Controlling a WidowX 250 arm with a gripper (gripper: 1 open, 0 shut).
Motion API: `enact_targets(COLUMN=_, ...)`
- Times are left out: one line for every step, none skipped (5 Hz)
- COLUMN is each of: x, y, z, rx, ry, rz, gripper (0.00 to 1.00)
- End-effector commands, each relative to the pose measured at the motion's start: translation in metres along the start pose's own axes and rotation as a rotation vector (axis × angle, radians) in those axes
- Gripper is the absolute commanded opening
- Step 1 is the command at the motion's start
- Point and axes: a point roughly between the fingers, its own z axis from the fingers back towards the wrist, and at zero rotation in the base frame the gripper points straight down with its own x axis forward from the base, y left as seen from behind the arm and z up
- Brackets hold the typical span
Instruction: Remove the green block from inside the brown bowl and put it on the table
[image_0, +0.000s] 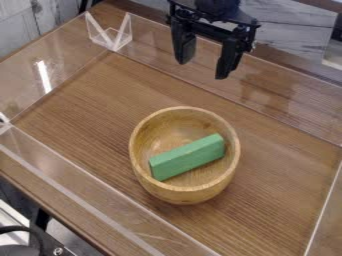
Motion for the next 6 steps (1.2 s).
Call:
enact_targets(x=-0.004, y=-0.003, z=-0.006, rx=0.001, ry=0.014, rz=-0.013, gripper=1.0)
enact_targets(x=-0.021, y=-0.011, z=-0.013, rx=0.006, ry=-0.003, rz=-0.074, gripper=1.0)
enact_targets(x=-0.035, y=-0.017, z=-0.016, rx=0.016, ry=-0.026, rz=-0.127, gripper=1.0)
enact_targets(x=-0.04, y=-0.021, z=-0.02, rx=0.018, ry=-0.031, rz=-0.149, gripper=1.0)
enact_targets(x=-0.044, y=-0.024, z=-0.026, rx=0.021, ry=-0.035, rz=-0.173, gripper=1.0)
enact_targets(x=-0.046, y=-0.026, z=-0.032, rx=0.023, ry=-0.034, rz=-0.193, gripper=1.0)
